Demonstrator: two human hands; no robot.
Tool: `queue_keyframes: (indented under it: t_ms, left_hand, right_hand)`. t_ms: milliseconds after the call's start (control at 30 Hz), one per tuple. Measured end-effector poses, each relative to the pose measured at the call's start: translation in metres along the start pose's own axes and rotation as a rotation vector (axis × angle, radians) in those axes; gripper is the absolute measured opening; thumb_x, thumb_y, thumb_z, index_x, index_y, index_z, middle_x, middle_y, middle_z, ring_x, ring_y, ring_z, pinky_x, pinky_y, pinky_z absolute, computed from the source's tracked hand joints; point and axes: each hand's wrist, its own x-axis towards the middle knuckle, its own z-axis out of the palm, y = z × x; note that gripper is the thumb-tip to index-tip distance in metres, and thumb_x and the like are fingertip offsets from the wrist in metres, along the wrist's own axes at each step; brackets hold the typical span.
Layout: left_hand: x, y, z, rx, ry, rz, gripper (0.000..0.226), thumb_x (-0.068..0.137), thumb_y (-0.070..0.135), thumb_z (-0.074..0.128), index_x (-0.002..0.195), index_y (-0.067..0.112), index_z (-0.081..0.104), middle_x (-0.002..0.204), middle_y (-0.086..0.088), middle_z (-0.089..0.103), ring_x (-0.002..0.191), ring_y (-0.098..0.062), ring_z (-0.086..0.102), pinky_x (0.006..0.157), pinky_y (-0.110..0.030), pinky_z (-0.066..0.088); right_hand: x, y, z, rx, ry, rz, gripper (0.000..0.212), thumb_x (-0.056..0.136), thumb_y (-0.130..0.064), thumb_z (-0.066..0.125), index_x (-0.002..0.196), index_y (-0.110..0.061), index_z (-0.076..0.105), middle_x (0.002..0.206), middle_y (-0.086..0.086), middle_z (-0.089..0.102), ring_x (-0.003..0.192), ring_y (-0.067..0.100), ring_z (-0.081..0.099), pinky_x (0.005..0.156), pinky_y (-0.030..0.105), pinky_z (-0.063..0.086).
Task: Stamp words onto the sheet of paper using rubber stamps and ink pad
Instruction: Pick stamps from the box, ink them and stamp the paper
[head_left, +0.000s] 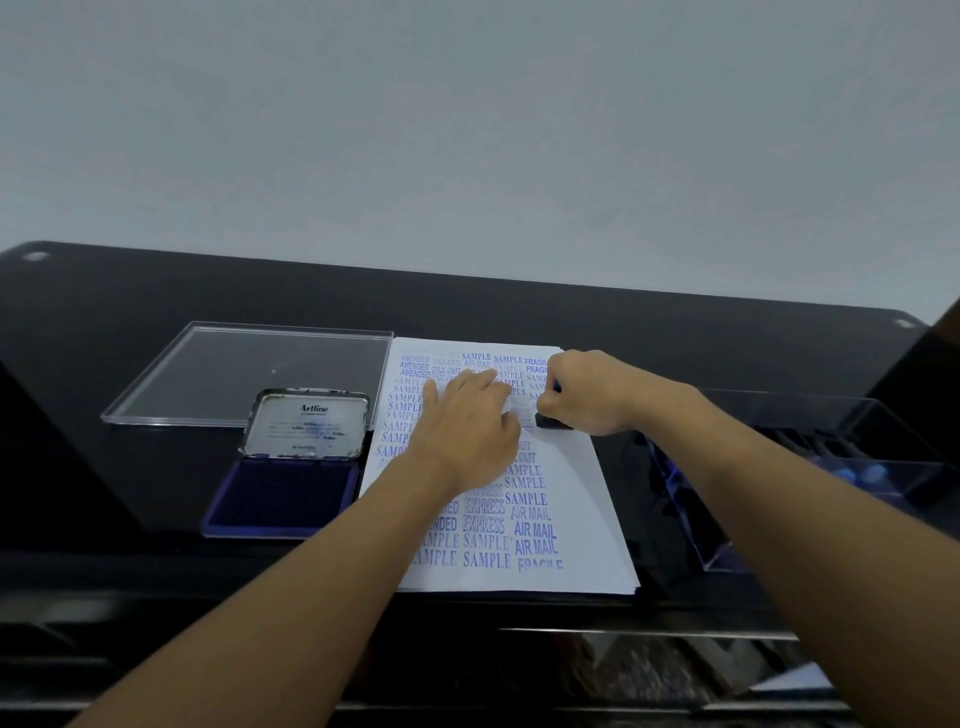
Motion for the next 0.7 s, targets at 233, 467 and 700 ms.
queue_keyframes:
  t_ms: [233,467,700]
  left_hand:
    - [0.001,-0.003,0.005,0.013,0.015,0.009,0.048,0.102,0.032,0.032,0.147,0.018,0.040,0.160,0.000,0.028,0.148,-0.017,0.018,0.120,-0.057,0.004]
    - [0.001,-0.006,0.010,0.018,0.036,0.031,0.047,0.101,0.033,0.031,0.144,0.017,0.043,0.156,0.000,0.034,0.145,-0.018,0.023,0.120,-0.058,0.008]
    - [0.000,-0.006,0.014,0.015,0.054,0.038,0.042,0.099,0.033,0.029,0.132,0.017,0.049,0.143,0.000,0.045,0.136,-0.021,0.033,0.117,-0.060,0.014]
  right_hand:
    - [0.001,-0.001,0.004,0.007,0.003,-0.004,0.026,0.094,-0.025,0.049,0.072,-0.014,0.041,0.066,0.003,0.046,0.055,0.017,0.037,0.051,0.031,0.032]
    - [-0.003,-0.004,0.014,0.017,0.036,0.025,0.021,0.098,-0.023,0.048,0.080,-0.015,0.040,0.079,0.006,0.050,0.060,0.017,0.041,0.052,0.030,0.034]
    - [-0.003,-0.003,0.021,0.052,0.084,0.029,0.021,0.097,-0.021,0.048,0.080,-0.015,0.037,0.081,0.007,0.049,0.061,0.017,0.040,0.051,0.028,0.032]
